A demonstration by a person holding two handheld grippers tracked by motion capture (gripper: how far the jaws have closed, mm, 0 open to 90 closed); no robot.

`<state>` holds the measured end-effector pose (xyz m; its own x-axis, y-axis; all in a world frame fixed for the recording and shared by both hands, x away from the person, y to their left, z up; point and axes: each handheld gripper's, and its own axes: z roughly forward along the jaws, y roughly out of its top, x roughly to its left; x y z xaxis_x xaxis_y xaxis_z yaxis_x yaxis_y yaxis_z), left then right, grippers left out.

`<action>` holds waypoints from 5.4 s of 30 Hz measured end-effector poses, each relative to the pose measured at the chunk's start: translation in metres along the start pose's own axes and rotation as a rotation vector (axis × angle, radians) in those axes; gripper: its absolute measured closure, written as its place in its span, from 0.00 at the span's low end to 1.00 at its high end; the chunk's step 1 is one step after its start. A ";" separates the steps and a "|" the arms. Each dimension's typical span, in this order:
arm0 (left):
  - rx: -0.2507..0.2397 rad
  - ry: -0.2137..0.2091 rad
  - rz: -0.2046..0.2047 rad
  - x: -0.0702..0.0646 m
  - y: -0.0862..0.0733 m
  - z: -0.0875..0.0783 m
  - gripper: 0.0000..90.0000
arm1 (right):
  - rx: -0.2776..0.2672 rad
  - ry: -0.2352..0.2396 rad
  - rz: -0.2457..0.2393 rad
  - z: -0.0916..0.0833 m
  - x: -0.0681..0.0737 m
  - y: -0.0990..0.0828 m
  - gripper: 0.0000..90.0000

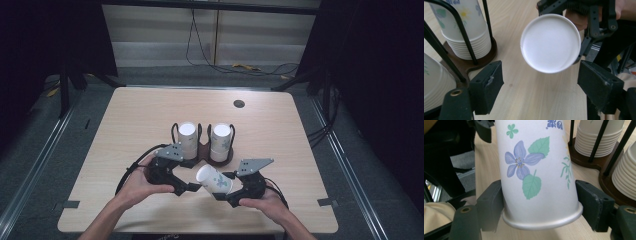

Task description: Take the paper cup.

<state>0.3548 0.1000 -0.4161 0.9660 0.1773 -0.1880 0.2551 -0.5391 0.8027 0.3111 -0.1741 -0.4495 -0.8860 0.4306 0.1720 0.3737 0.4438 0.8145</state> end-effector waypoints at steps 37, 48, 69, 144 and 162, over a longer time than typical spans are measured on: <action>0.175 0.026 0.106 -0.007 -0.007 0.015 0.28 | 0.304 -0.094 -0.166 0.022 0.011 0.019 0.31; 0.180 0.026 0.072 -0.005 -0.008 0.015 0.27 | 0.343 -0.090 -0.202 0.028 0.015 0.021 0.30; 0.241 -0.047 0.098 -0.009 -0.009 0.025 0.29 | 0.361 -0.063 -0.238 0.038 0.024 0.018 0.31; 0.119 -0.036 0.043 -0.003 -0.019 0.028 0.39 | 0.161 -0.044 -0.130 0.010 0.003 0.008 0.16; 0.021 -0.028 0.009 0.002 -0.021 0.020 0.39 | 0.098 -0.064 -0.082 0.001 -0.002 0.003 0.18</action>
<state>0.3521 0.0953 -0.4440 0.9689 0.1492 -0.1972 0.2471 -0.5578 0.7923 0.3148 -0.1726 -0.4481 -0.8967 0.4372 0.0691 0.3286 0.5530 0.7656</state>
